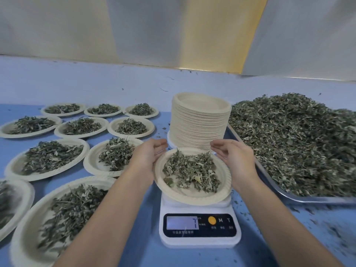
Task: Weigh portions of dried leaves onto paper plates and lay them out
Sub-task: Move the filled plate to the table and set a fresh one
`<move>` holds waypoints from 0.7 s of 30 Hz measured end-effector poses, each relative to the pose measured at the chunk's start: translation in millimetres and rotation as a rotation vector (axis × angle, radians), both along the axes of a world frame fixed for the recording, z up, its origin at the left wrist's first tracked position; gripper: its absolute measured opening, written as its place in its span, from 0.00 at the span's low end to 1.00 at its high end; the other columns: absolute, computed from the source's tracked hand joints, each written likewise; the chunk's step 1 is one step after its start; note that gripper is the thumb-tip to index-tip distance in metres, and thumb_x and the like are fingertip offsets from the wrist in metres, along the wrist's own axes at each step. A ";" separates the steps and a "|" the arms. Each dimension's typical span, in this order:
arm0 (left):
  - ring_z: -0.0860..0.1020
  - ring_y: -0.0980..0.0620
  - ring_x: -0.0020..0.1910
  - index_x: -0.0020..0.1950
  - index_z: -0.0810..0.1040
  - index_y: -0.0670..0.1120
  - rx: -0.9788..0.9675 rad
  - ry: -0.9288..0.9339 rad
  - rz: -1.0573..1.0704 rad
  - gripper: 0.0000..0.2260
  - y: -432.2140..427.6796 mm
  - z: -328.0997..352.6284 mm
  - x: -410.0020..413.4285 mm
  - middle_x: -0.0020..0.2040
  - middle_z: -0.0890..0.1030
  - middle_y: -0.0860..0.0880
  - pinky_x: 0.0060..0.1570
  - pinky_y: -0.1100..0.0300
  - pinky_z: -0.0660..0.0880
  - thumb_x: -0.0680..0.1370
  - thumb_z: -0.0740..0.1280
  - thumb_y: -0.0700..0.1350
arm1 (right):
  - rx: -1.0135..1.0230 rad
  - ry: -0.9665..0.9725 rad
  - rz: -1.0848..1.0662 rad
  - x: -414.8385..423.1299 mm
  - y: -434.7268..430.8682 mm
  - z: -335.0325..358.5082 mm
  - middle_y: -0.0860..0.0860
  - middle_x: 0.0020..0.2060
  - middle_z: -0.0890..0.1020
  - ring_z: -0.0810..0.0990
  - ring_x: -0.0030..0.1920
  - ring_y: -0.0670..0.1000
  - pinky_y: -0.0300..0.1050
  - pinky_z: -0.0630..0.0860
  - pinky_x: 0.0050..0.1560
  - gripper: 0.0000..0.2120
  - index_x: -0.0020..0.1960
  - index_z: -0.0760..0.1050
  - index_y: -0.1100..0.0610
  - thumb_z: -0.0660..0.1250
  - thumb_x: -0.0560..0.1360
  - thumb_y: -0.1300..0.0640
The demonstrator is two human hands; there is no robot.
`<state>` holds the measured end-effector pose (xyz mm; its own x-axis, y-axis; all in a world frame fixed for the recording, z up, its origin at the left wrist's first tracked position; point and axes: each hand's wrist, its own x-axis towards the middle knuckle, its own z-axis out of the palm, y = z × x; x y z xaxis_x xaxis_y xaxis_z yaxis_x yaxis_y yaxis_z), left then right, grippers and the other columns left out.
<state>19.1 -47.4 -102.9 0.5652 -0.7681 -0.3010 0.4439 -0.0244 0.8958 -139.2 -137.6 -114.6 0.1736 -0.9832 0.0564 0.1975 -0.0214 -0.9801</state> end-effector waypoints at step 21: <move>0.77 0.47 0.33 0.55 0.79 0.43 0.116 -0.063 0.041 0.09 56.9 30.0 84.8 0.42 0.80 0.43 0.31 0.53 0.75 0.79 0.61 0.36 | -0.016 -0.097 0.104 106.6 31.0 36.9 0.60 0.38 0.82 0.82 0.41 0.55 0.45 0.79 0.50 0.15 0.36 0.77 0.63 0.54 0.71 0.74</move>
<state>103.9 9.5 -72.9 0.6162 -0.7061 -0.3489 0.3892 -0.1121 0.9143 -32.6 -106.6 -77.7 0.2673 -0.9591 0.0931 0.2935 -0.0110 -0.9559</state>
